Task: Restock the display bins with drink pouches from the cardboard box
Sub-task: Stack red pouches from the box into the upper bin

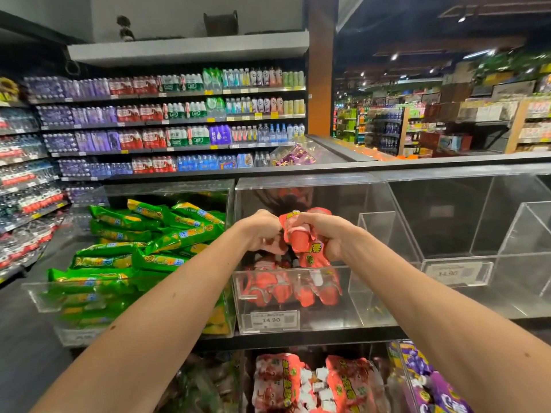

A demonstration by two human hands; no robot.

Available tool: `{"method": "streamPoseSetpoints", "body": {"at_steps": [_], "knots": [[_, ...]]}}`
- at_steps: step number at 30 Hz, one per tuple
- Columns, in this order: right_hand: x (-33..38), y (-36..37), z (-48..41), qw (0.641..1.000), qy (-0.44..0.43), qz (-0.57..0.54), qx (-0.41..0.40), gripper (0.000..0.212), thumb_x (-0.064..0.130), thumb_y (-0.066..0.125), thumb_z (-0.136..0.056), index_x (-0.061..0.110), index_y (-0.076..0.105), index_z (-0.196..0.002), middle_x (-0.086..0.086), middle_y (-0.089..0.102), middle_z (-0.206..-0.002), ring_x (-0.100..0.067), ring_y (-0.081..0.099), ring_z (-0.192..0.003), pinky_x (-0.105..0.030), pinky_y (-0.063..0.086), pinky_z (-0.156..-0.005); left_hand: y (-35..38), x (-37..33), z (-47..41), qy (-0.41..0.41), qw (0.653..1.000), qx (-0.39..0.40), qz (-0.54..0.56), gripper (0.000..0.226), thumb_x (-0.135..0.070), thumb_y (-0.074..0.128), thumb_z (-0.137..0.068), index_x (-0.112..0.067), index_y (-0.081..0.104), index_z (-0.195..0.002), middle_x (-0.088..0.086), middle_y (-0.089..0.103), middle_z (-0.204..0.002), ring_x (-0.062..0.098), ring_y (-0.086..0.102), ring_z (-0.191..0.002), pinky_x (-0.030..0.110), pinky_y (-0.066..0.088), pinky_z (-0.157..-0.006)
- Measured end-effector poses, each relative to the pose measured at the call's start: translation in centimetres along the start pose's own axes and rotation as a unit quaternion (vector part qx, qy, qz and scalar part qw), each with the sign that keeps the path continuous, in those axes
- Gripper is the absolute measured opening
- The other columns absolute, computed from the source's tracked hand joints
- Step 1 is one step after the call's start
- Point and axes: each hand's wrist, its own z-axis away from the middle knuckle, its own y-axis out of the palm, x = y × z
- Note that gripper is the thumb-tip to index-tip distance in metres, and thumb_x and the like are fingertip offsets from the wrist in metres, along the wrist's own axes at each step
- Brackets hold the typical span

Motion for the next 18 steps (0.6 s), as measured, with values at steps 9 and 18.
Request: {"method": "streamPoseSetpoints", "body": {"at_steps": [9, 18], "knots": [[0.0, -2.7, -0.2, 0.996, 0.033, 0.075, 0.029, 0.037, 0.019, 0.071, -0.084, 0.003, 0.062, -0.116, -0.014, 0.071, -0.087, -0.023, 0.067, -0.072, -0.034, 0.056, -0.075, 0.7, 0.0, -1.6, -0.060, 0.996, -0.044, 0.047, 0.033, 0.009, 0.076, -0.080, 0.009, 0.057, -0.107, 0.023, 0.072, -0.098, 0.020, 0.071, -0.055, 0.025, 0.056, -0.046], [-0.9, -2.5, -0.7, 0.971, -0.067, 0.166, -0.161, 0.059, 0.023, 0.086, -0.070, 0.004, 0.056, -0.117, -0.008, 0.062, -0.090, -0.019, 0.063, -0.069, -0.023, 0.049, -0.047, 1.2, 1.4, -3.5, -0.081, 0.978, -0.119, -0.151, 0.033, 0.008, 0.081, -0.063, 0.002, 0.071, -0.095, 0.015, 0.073, -0.092, 0.026, 0.072, -0.074, 0.042, 0.062, -0.071]]}}
